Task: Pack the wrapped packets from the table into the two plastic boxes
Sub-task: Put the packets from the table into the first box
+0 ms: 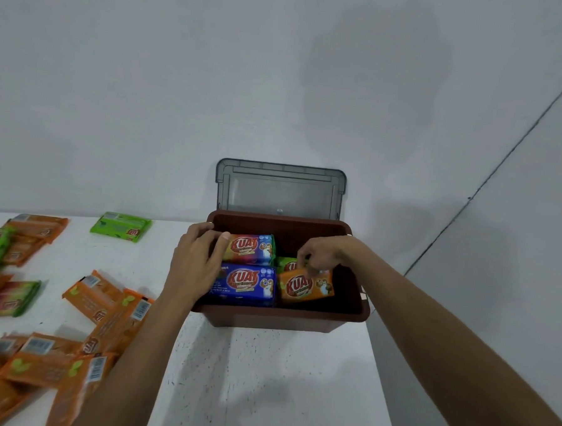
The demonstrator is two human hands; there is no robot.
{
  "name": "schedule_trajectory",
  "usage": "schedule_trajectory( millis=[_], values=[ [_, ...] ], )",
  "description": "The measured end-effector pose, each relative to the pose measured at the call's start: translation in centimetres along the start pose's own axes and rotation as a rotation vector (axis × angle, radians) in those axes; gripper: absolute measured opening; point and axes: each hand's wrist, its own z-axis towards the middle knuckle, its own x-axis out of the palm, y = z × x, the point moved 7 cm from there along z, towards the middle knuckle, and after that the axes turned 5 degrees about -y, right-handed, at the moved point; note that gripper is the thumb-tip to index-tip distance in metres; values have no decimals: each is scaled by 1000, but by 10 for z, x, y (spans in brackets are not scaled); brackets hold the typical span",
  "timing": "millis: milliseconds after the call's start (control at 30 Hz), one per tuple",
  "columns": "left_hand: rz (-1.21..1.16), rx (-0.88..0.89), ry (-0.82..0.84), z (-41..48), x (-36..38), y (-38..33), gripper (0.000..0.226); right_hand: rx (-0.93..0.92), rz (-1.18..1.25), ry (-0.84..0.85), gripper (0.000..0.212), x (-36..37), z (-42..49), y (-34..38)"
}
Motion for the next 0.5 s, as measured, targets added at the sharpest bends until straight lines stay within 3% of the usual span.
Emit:
schedule_trajectory(
  millis=[233,500],
  values=[
    [-6,2,-9,1,-1,-1,64,6,-141,-28,36,26,17,-9],
    [1,-3,-29,4,2,5,45,-54,-197,-166,37,34,18,-12]
  ],
)
